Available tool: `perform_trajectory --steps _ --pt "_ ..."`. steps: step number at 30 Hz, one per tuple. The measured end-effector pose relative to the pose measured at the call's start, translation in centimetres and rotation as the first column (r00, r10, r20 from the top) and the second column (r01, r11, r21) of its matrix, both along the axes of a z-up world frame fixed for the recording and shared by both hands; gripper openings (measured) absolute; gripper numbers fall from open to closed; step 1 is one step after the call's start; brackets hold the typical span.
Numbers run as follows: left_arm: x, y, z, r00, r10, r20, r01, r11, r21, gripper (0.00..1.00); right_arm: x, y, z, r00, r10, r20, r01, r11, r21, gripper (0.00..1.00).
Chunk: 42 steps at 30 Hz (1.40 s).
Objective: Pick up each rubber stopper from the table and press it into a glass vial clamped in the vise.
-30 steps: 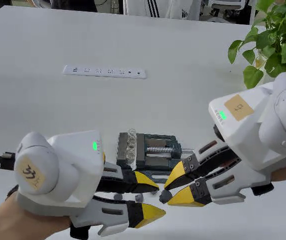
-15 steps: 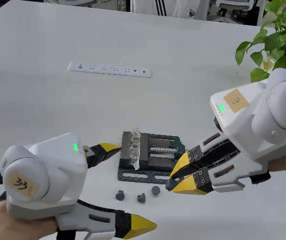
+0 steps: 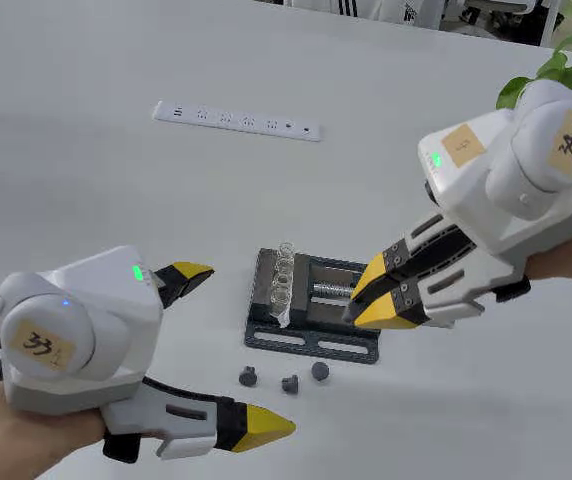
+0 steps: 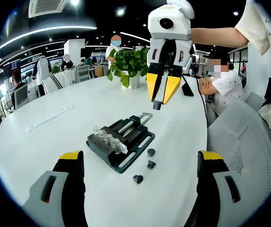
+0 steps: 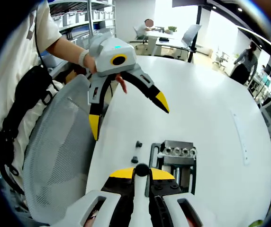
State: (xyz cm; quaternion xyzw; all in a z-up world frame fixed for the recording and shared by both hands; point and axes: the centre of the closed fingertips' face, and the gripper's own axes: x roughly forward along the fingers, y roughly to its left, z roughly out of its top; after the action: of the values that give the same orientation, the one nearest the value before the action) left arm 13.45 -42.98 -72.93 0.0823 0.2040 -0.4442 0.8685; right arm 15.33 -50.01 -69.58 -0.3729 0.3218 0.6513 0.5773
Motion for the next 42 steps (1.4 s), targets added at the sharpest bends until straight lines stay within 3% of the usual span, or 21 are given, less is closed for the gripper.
perform_trajectory --steps 17,27,33,42 --pt "0.3 1.2 -1.3 0.998 0.050 -0.025 -0.050 0.999 0.005 0.99 7.2 2.1 -0.9 0.997 0.061 0.055 -0.055 0.993 -0.106 0.06" --pt "0.3 1.8 -1.7 0.997 0.066 -0.036 -0.066 0.998 0.011 0.99 8.7 3.3 -2.4 0.989 0.131 0.066 -0.118 0.977 -0.177 0.06" --pt "0.2 1.9 -2.0 0.996 0.073 -0.046 -0.072 0.997 0.013 0.99 9.7 4.0 -3.0 0.988 0.141 0.065 -0.126 0.974 -0.190 0.06" --pt "0.2 2.1 -2.6 0.995 0.074 -0.064 -0.073 0.997 0.017 0.99 10.0 4.9 -4.2 0.987 0.153 0.051 -0.139 0.967 -0.215 0.06"
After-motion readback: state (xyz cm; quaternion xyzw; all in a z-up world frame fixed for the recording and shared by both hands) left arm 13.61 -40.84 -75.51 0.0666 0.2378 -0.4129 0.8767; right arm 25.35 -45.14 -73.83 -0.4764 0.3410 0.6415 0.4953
